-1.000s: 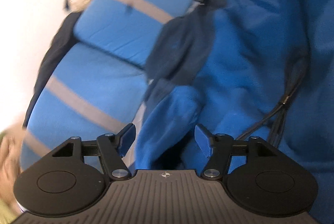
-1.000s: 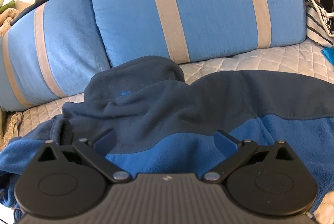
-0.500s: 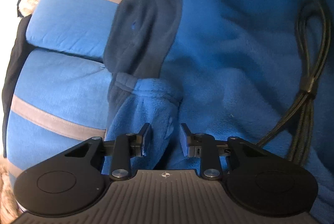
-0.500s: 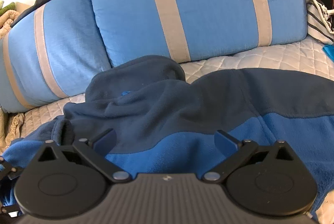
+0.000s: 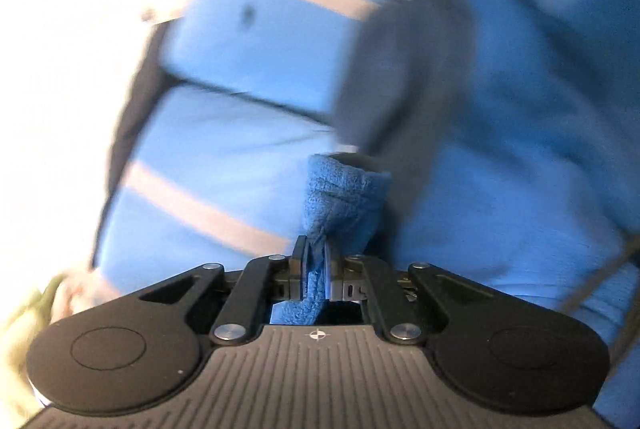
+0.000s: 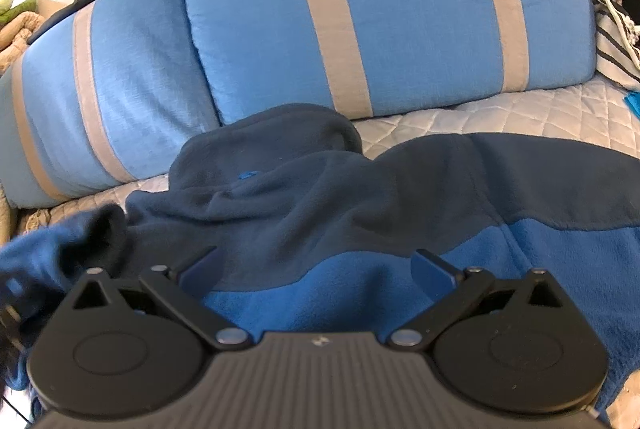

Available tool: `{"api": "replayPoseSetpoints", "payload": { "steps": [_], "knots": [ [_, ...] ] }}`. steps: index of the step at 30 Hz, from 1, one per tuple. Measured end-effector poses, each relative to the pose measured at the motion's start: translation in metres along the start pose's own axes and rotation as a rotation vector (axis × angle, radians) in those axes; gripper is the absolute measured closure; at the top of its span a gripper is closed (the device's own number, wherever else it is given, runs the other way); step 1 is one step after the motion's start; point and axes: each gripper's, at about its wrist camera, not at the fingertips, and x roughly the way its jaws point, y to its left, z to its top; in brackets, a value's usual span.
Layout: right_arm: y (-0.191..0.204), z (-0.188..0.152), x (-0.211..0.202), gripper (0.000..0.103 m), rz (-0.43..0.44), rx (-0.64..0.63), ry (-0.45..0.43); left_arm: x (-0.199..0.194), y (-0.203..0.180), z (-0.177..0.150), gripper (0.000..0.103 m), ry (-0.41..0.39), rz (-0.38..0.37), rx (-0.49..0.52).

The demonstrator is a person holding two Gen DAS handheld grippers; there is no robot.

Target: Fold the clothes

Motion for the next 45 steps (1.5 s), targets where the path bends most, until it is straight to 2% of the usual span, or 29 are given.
{"api": "replayPoseSetpoints", "payload": {
  "steps": [2, 5, 7, 11, 15, 16, 20, 22, 24, 27, 29, 33, 36, 39, 41, 43, 45],
  "knots": [
    [0.002, 0.0, -0.003, 0.0, 0.033, -0.008, -0.015, -0.011, 0.031, -0.009, 0.095, -0.008, 0.058, -0.1],
    [0.005, 0.004, -0.017, 0.0, 0.118, -0.005, -0.085, -0.029, 0.08, -0.025, 0.095, -0.02, 0.144, -0.257],
    [0.004, 0.007, -0.03, 0.0, 0.177, 0.004, -0.161, -0.042, 0.119, -0.047, 0.095, -0.023, 0.222, -0.421],
    [0.006, 0.022, -0.061, 0.0, 0.26, -0.002, -0.282, -0.083, 0.19, -0.125, 0.096, -0.007, 0.376, -0.823],
    [0.007, 0.038, -0.107, 0.0, 0.36, -0.019, -0.328, -0.129, 0.206, -0.257, 0.096, 0.023, 0.55, -1.366],
    [0.006, 0.039, -0.121, 0.0, 0.384, -0.032, -0.331, -0.14, 0.206, -0.29, 0.096, 0.037, 0.59, -1.497],
    [0.003, 0.039, -0.152, 0.0, 0.414, -0.083, -0.325, -0.153, 0.126, -0.411, 0.096, 0.222, 0.677, -1.898],
    [-0.001, 0.037, -0.157, 0.0, 0.417, -0.091, -0.303, -0.141, 0.077, -0.451, 0.096, 0.377, 0.647, -2.014],
    [-0.006, 0.032, -0.159, 0.0, 0.409, -0.093, -0.281, -0.143, 0.041, -0.48, 0.095, 0.47, 0.6, -2.105],
    [-0.015, 0.025, -0.161, 0.0, 0.392, -0.095, -0.248, -0.145, 0.011, -0.492, 0.092, 0.43, 0.581, -2.179],
    [-0.023, 0.023, -0.163, 0.0, 0.367, -0.093, -0.233, -0.147, 0.015, -0.486, 0.092, 0.407, 0.589, -2.203],
    [-0.04, 0.021, -0.171, 0.0, 0.324, -0.105, -0.229, -0.15, 0.023, -0.481, 0.089, 0.412, 0.605, -2.224],
    [-0.052, 0.022, -0.173, 0.0, 0.301, -0.098, -0.229, -0.154, 0.027, -0.481, 0.079, 0.423, 0.612, -2.214],
    [-0.063, 0.021, -0.175, 0.0, 0.283, -0.081, -0.221, -0.157, 0.031, -0.477, 0.074, 0.423, 0.601, -2.207],
    [-0.068, 0.021, -0.177, 0.0, 0.28, -0.08, -0.215, -0.16, 0.033, -0.472, 0.068, 0.403, 0.584, -2.196],
    [-0.071, 0.02, -0.179, 0.0, 0.279, -0.085, -0.212, -0.162, 0.04, -0.466, 0.056, 0.38, 0.573, -2.174],
    [-0.072, 0.02, -0.181, 0.0, 0.268, -0.096, -0.214, -0.165, 0.047, -0.461, 0.052, 0.348, 0.568, -2.149]
  ]
}}
